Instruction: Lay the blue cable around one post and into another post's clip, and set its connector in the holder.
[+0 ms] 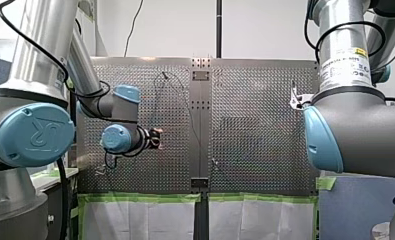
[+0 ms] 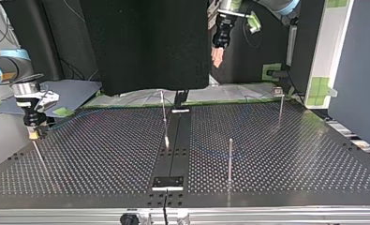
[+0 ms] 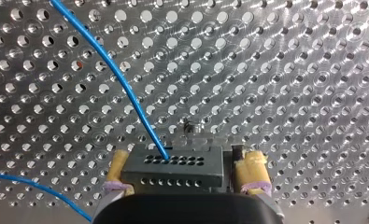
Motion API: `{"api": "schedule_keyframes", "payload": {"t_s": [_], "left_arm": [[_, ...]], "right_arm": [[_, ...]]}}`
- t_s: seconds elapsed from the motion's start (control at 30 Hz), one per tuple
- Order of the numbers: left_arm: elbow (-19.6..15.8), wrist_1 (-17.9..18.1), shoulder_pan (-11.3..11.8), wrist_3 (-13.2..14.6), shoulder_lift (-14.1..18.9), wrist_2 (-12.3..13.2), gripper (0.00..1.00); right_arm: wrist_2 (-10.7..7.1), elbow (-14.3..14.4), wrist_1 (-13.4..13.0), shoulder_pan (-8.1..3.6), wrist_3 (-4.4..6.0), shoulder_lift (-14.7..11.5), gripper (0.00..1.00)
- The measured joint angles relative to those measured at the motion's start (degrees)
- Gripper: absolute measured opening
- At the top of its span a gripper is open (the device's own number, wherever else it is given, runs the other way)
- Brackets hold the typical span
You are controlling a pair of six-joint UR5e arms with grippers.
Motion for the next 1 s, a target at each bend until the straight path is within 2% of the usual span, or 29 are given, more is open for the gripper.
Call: {"api": "schedule_keyframes", "payload": {"t_s": [0.23,0.67,1.0], "left_arm": [[-0.06,4.37,-0.04,0.99,0.00,-2.34,1.00],[-0.06,11.14,-0.10,1.30,0.00,-2.60,1.00],[-0.07,12.58,-0.11,1.30,-0.02,-2.59,1.00]], "right_arm": [[0.00,0.00,0.00,0.00,-0.01,0.00,1.00],[0.00,0.00,0.00,0.00,0.00,0.00,1.00],[0.00,0.00,0.00,0.00,0.00,0.00,1.00]]}}
